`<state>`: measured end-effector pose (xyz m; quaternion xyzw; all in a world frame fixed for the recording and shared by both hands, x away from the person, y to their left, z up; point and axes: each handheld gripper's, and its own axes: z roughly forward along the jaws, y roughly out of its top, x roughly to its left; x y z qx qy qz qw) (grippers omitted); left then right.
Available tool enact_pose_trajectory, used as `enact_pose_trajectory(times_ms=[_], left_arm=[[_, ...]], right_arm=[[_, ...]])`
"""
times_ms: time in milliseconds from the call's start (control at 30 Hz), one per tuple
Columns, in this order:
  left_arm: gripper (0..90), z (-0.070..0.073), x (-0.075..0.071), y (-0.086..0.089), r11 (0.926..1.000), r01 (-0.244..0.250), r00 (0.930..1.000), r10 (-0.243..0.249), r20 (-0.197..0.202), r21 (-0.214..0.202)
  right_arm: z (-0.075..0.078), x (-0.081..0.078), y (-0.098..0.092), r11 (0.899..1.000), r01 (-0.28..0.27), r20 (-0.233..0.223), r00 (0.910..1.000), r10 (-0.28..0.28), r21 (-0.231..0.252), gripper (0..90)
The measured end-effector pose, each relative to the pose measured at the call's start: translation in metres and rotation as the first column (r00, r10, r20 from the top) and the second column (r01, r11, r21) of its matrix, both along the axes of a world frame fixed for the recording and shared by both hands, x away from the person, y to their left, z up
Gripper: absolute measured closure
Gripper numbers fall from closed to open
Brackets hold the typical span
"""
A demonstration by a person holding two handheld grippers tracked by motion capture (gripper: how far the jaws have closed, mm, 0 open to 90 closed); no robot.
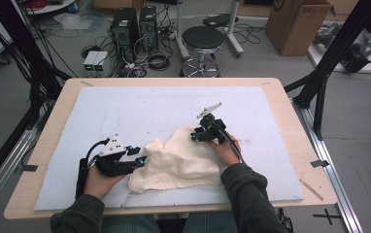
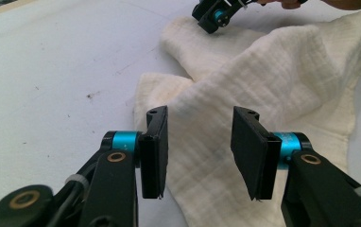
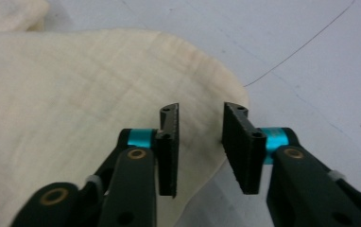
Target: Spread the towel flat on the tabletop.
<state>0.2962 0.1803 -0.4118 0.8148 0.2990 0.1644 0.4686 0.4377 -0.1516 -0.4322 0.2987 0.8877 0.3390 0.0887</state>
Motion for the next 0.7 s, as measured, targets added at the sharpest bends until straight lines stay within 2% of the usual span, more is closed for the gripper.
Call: enact_pose_trajectory(times_ms=[67, 133, 267, 367, 533, 700], left_arm=[[56.8, 0.000, 0.000, 0.000, 1.0000, 0.000, 1.0000, 0.000, 0.000, 0.000], [56.8, 0.000, 0.000, 0.000, 1.0000, 0.000, 1.0000, 0.000, -0.002, -0.001], [56.8, 0.001, 0.000, 0.001, 1.0000, -0.003, 1.0000, 0.003, 0.001, -0.003], [56.7, 0.001, 0.000, 0.002, 1.0000, -0.002, 1.0000, 0.002, -0.003, -0.001], [55.3, 0.003, 0.002, 0.001, 0.9999, -0.002, 0.9999, 0.002, -0.011, -0.015], [54.1, 0.008, 0.005, -0.002, 0.9996, -0.001, 1.0000, 0.001, -0.007, -0.028]], right_arm=[[0.000, 0.001, -0.001, 1.000, 0.006, 0.009, 0.9999, -0.006, -0.006, 78.0], [0.000, 0.001, -0.002, 1.000, 0.011, -0.005, 0.9999, -0.011, -0.003, 88.3], [0.003, 0.000, -0.005, 1.000, 0.007, -0.024, 0.9997, -0.007, -0.004, 89.1], [0.010, -0.002, -0.010, 1.000, 0.005, -0.009, 0.9999, -0.005, 0.006, 89.2], [0.028, -0.011, -0.028, 0.999, 0.019, 0.027, 0.9994, -0.020, 0.038, 89.2], [0.039, -0.020, -0.047, 0.998, 0.045, 0.025, 0.9986, -0.047, 0.047, 89.1]])
